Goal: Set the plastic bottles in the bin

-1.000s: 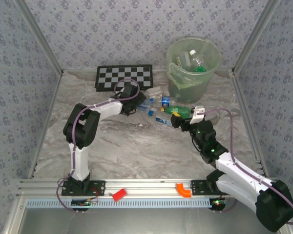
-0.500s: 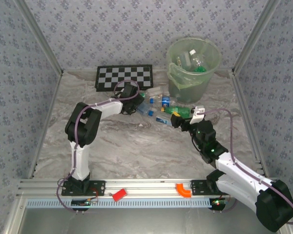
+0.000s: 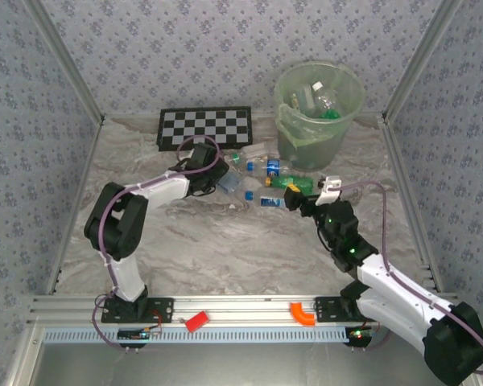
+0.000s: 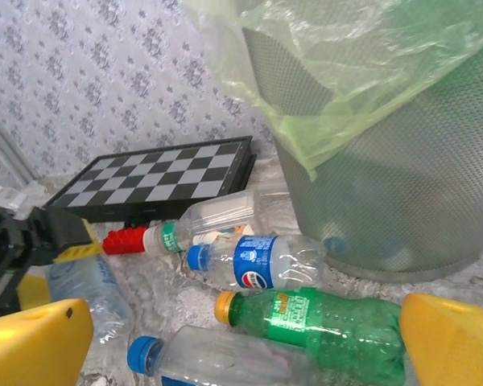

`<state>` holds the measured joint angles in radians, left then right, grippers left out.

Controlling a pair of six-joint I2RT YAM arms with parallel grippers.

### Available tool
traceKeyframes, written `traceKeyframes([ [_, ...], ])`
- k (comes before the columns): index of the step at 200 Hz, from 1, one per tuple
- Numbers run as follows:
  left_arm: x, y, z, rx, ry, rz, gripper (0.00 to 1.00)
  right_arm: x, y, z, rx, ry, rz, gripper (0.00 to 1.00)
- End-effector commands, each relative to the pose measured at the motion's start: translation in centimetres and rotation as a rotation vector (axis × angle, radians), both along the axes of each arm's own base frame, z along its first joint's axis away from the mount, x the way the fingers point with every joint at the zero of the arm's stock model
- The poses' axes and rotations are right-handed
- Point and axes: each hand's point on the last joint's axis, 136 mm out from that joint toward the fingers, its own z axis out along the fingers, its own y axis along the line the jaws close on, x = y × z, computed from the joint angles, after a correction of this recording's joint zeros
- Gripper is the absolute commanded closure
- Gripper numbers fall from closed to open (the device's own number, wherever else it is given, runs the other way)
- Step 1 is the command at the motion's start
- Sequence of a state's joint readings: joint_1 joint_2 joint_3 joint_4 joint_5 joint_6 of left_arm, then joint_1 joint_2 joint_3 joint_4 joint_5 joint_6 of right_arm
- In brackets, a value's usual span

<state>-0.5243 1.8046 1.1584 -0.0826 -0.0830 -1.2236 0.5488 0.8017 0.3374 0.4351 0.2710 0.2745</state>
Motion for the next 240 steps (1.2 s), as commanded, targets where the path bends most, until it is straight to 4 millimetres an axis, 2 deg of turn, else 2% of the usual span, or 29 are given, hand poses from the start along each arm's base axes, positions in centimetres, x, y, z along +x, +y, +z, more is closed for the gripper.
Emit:
traceKeyframes([
  [1,0.2,0.5,4.1,-0.003,-0.092,0.002,0.34,-0.2,-1.3,0.0,0.022,-0.011,-0.066,0.00],
  [28,0.3,0.0,7.8,-0.020,-0.167,-0.021,0.34,-0.3,-2.8,-0.2,0.030,-0.006,-0.143,0.00],
  [53,0.7,-1.2,12.1,0.003,-0.254,-0.068,0.34,-1.0,-4.7,-0.1,0.057,-0.025,-0.226,0.00],
  [78,1.5,-2.7,16.4,0.038,-0.361,-0.131,0.34,-1.6,-5.6,0.4,0.083,-0.051,-0.250,0.00],
  [108,2.5,-4.4,21.5,0.139,-0.507,-0.210,0.34,-1.6,-5.4,0.7,0.091,-0.059,-0.235,0.00],
  [136,3.7,-6.1,25.3,0.200,-0.627,-0.288,0.34,-1.6,-5.1,0.8,0.094,-0.062,-0.216,0.00],
  [174,4.5,-9.6,30.4,0.349,-0.792,-0.389,0.34,-1.5,-4.6,0.9,0.094,-0.060,-0.196,0.00],
  [176,4.6,-9.8,30.1,0.357,-0.789,-0.397,0.34,-1.5,-4.6,0.8,0.093,-0.059,-0.195,0.00],
  [181,4.7,-10.3,31.6,0.363,-0.823,-0.403,0.34,-1.4,-4.6,0.9,0.093,-0.059,-0.194,0.00],
  [191,5.1,-11.2,32.9,0.380,-0.860,-0.423,0.34,-1.4,-4.5,0.8,0.095,-0.057,-0.191,0.00],
  [209,6.1,-13.2,34.2,0.418,-0.925,-0.472,0.34,-1.3,-4.3,0.6,0.096,-0.051,-0.182,0.00],
  [232,7.4,-15.4,34.8,0.469,-0.990,-0.517,0.34,-1.2,-3.9,0.7,0.093,-0.047,-0.164,0.00],
  [240,7.6,-16.0,35.6,0.465,-1.019,-0.527,0.34,-1.2,-3.9,0.7,0.093,-0.046,-0.164,0.00],
])
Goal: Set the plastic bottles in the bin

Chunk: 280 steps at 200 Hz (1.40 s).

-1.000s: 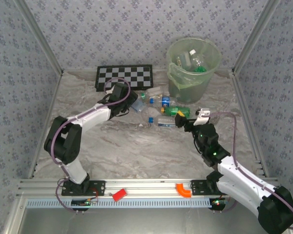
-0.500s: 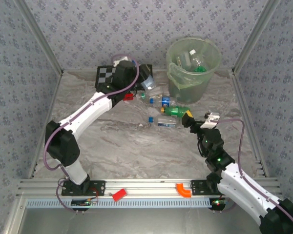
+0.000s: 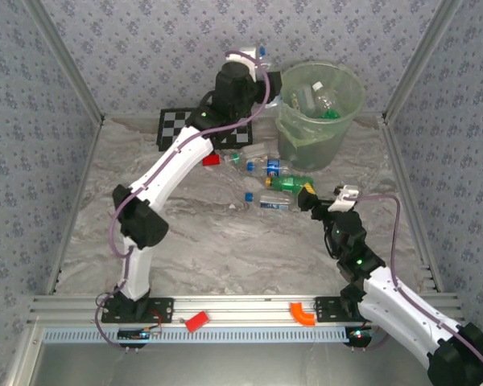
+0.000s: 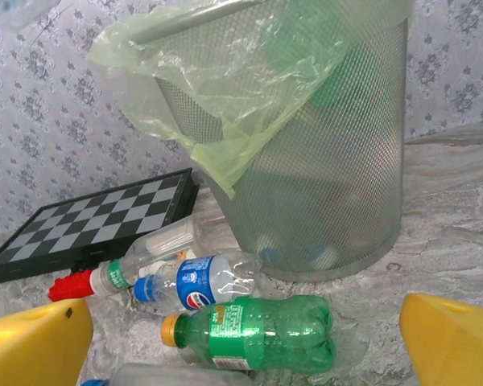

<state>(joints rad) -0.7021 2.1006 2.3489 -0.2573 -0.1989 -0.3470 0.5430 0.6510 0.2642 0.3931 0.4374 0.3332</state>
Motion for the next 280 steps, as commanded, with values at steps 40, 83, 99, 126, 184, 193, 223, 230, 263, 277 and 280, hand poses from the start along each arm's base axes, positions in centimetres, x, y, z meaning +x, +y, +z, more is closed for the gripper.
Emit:
traceKeyframes([
  [40,1.5,-4.4,2.0,0.090,-0.206,-0.105,0.34,0.1,0.3,0.9,0.030,-0.021,0.017,0.00],
  [83,2.7,-6.4,1.3,0.103,-0.333,-0.121,0.34,0.1,0.3,0.8,0.037,-0.018,0.019,0.00],
  [99,3.0,-7.3,0.7,0.105,-0.368,-0.132,0.34,0.1,0.4,0.8,0.038,-0.017,0.021,0.00],
  [126,3.7,-8.1,-0.3,0.129,-0.430,-0.124,0.35,0.1,0.4,0.7,0.039,-0.013,0.023,0.00],
  [184,4.9,-8.4,-1.5,0.149,-0.485,-0.082,0.35,0.3,0.6,0.3,0.043,0.002,0.028,0.00],
  [193,5.1,-8.2,-1.6,0.147,-0.484,-0.063,0.34,0.4,0.6,0.2,0.044,0.005,0.029,0.00],
  [223,5.0,-7.9,-1.3,0.144,-0.473,-0.053,0.01,0.4,0.7,0.2,0.046,0.006,0.035,0.00],
  [230,4.8,-8.0,-1.1,0.144,-0.472,-0.057,0.00,0.4,0.7,0.2,0.047,0.006,0.035,0.00],
  [263,3.5,-7.9,0.6,0.144,-0.466,-0.072,0.00,0.4,0.7,0.2,0.049,0.008,0.035,0.00],
  [277,3.0,-7.9,1.2,0.144,-0.464,-0.077,0.00,0.4,0.8,0.2,0.047,0.008,0.038,0.00],
  [280,2.8,-7.8,1.4,0.142,-0.464,-0.077,0.00,0.5,0.8,0.1,0.046,0.009,0.038,0.00],
])
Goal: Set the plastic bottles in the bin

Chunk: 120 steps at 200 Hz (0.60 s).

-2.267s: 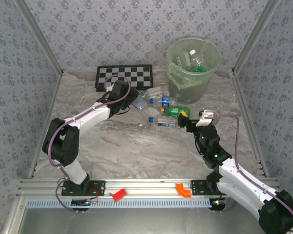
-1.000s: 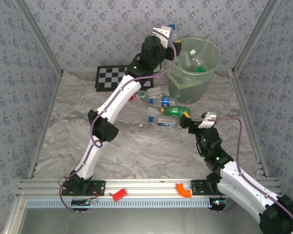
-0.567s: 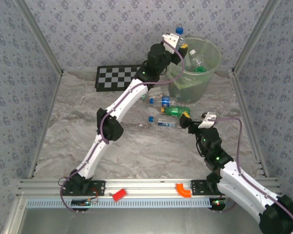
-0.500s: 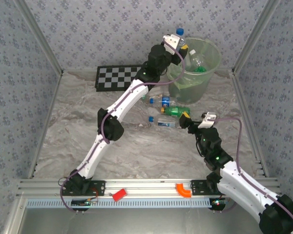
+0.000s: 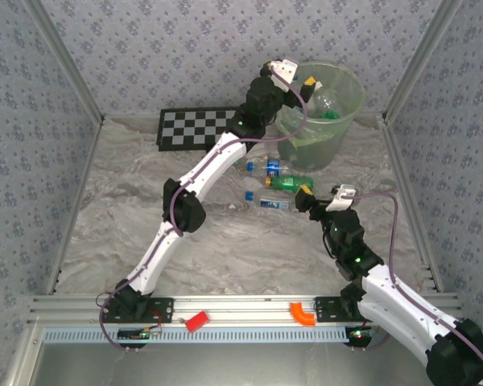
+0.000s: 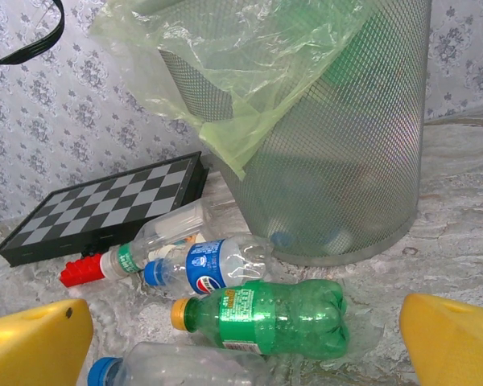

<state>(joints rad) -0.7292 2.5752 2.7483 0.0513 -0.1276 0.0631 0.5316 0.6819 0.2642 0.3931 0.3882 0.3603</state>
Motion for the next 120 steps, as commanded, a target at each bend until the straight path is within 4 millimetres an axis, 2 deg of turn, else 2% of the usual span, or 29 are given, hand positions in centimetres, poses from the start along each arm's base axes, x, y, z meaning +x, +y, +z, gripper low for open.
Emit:
traceKeyframes([
  [1,-2.7,0.9,6.1,-0.060,-0.071,-0.009,0.00,0.2,0.1,1.0,0.031,-0.023,0.002,0.00],
  [49,-4.5,2.0,8.5,-0.089,-0.012,-0.018,0.00,0.2,0.1,1.2,0.031,-0.028,0.007,0.00],
  [74,-5.4,3.0,9.1,-0.095,0.056,-0.010,0.00,0.2,0.4,1.2,0.028,-0.027,0.017,0.00],
  [98,-6.2,4.3,8.9,-0.086,0.148,0.013,0.00,0.5,1.1,1.2,0.018,-0.019,0.047,0.00],
  [120,-6.9,5.6,7.8,-0.044,0.226,0.049,0.00,0.8,1.7,0.9,0.000,-0.004,0.073,0.00],
])
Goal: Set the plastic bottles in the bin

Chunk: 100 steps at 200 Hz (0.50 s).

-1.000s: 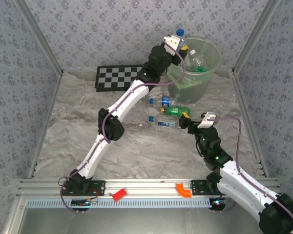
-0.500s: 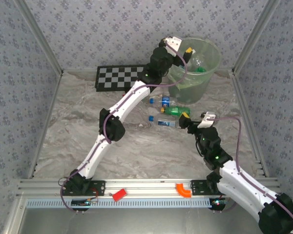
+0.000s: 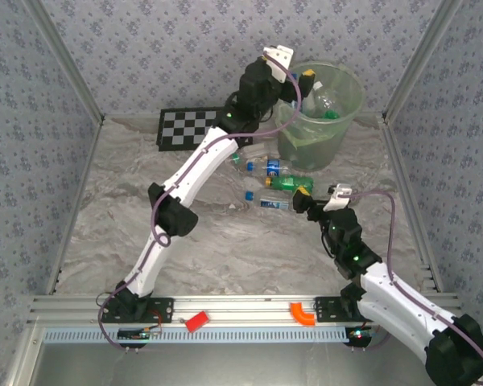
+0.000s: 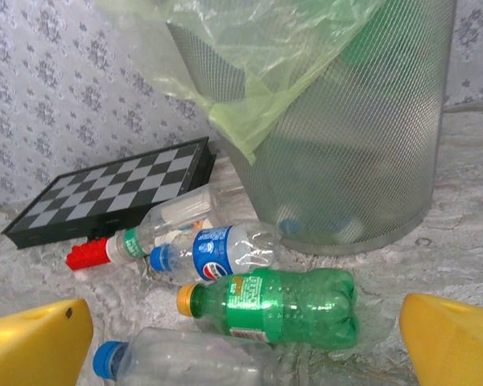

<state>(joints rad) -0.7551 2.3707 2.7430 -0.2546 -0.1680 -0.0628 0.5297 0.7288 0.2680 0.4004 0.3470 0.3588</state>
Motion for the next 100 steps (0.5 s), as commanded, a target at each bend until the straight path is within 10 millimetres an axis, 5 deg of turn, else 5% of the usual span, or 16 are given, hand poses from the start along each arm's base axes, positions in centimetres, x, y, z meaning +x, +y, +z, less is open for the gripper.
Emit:
traceKeyframes([
  [1,-2.1,2.7,1.7,-0.003,0.078,0.046,0.00,0.5,0.9,1.9,0.016,-0.036,0.036,0.00],
  [51,-4.5,6.8,-1.6,0.000,0.111,0.121,0.00,1.2,2.8,0.9,-0.041,0.008,0.095,0.00],
  [100,-8.9,13.6,-6.1,-0.103,0.213,0.157,0.00,2.3,5.4,-0.3,-0.181,0.052,0.154,0.00],
])
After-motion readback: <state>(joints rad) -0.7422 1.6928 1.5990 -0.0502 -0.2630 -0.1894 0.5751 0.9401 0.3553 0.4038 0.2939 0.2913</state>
